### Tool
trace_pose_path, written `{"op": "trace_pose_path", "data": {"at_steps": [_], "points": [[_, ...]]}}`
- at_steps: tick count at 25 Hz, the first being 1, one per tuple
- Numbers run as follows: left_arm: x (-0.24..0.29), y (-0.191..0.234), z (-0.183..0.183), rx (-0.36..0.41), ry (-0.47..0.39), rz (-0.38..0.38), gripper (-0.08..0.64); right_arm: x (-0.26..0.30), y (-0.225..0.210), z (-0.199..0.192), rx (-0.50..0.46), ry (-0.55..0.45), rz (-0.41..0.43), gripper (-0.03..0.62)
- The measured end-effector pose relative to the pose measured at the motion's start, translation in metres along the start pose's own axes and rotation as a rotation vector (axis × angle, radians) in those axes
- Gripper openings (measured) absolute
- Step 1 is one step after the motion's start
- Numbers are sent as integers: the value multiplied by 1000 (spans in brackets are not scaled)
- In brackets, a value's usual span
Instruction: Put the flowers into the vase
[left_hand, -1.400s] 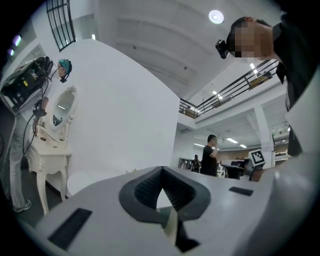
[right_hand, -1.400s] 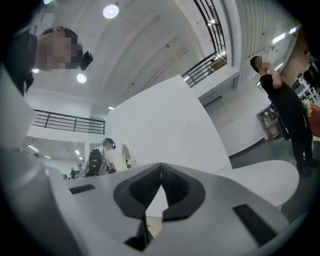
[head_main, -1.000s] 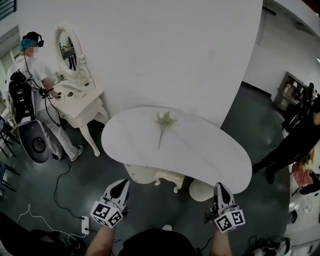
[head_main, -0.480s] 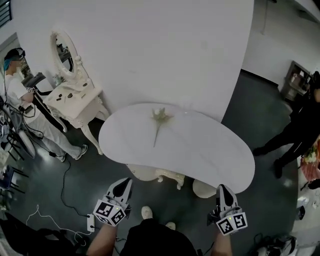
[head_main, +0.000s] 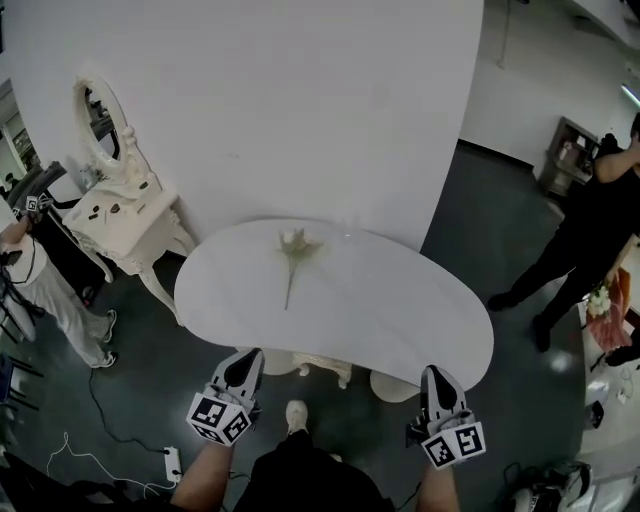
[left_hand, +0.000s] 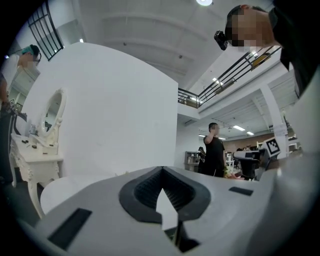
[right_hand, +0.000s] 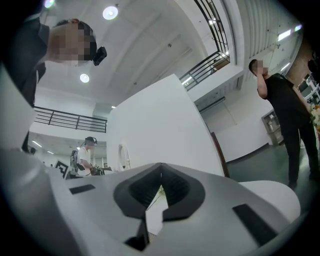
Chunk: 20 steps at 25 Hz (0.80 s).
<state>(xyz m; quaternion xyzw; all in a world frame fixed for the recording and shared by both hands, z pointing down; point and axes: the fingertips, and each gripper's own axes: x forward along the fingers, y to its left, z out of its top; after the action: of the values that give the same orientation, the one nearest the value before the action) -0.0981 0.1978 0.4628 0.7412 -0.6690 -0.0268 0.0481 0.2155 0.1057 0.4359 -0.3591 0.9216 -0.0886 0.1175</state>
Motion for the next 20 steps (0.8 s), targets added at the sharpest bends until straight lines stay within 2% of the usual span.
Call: {"op": "trace_pose_path", "data": {"at_steps": [7, 12, 20], "points": [[44, 27, -5, -4, 28, -22, 9, 28, -8, -1, -7, -2, -31, 21], [75, 53, -15, 47, 70, -20, 11, 58, -17, -14, -3, 25, -64, 21], [138, 97, -11, 26, 81, -55, 11, 119, -27, -9, -40, 30, -99, 21]]}}
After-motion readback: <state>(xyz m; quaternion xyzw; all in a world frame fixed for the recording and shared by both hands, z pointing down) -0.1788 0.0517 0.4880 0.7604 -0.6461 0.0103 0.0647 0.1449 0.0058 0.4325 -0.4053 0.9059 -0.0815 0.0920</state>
